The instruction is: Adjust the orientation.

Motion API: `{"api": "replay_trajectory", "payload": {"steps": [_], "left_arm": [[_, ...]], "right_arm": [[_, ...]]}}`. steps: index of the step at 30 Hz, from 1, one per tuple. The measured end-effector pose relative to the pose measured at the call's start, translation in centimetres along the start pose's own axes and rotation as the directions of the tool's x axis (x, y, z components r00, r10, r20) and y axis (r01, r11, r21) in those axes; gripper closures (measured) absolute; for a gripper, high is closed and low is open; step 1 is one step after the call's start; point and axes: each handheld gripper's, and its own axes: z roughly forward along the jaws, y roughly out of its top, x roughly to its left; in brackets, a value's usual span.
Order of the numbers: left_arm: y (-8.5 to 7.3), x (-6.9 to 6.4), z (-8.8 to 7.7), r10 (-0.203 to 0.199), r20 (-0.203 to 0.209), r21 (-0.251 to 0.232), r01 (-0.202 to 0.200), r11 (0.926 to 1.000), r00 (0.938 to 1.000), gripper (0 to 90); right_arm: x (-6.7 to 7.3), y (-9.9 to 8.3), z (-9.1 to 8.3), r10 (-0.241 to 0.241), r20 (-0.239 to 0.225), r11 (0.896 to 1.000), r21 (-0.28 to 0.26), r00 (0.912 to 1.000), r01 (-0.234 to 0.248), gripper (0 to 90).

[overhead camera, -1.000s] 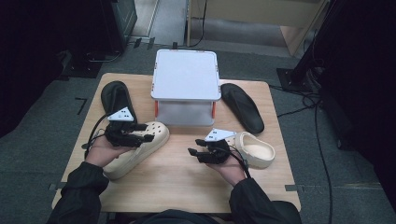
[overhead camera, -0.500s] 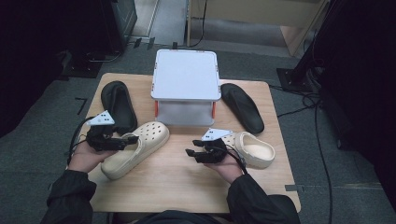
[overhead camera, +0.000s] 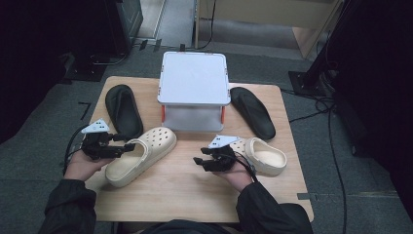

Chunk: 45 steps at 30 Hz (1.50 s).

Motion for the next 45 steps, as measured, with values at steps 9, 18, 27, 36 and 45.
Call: {"api": "replay_trajectory", "payload": {"steps": [9,18,27,36,45], "left_arm": [[-0.6,0.6,1.5,0.016,-0.007,0.053,-0.016,0.9985,0.9998,40.2],[-0.3,1.2,3.5,0.019,0.004,0.080,-0.019,0.9966,0.9998,49.4],[-0.3,1.1,3.8,0.050,-0.003,0.085,-0.050,0.9952,0.9987,59.5],[-0.2,-0.2,4.2,0.062,0.034,0.087,-0.064,0.9942,0.9975,63.1],[0.8,-2.9,6.1,0.073,0.104,0.112,-0.085,0.9902,0.9918,62.5]], "right_arm": [[0.1,-0.1,0.1,0.012,-0.006,1.000,0.014,0.9999,-0.012,49.6],[0.2,-0.2,0.7,0.026,-0.028,1.000,0.009,0.9993,-0.026,50.3],[1.4,0.0,0.2,0.017,-0.059,0.999,-0.026,0.9981,-0.019,53.9],[1.9,0.1,0.3,0.003,-0.071,0.998,-0.058,0.9975,-0.007,56.9],[2.1,0.1,1.0,-0.015,-0.062,0.998,-0.066,0.9979,0.011,68.3]]}}
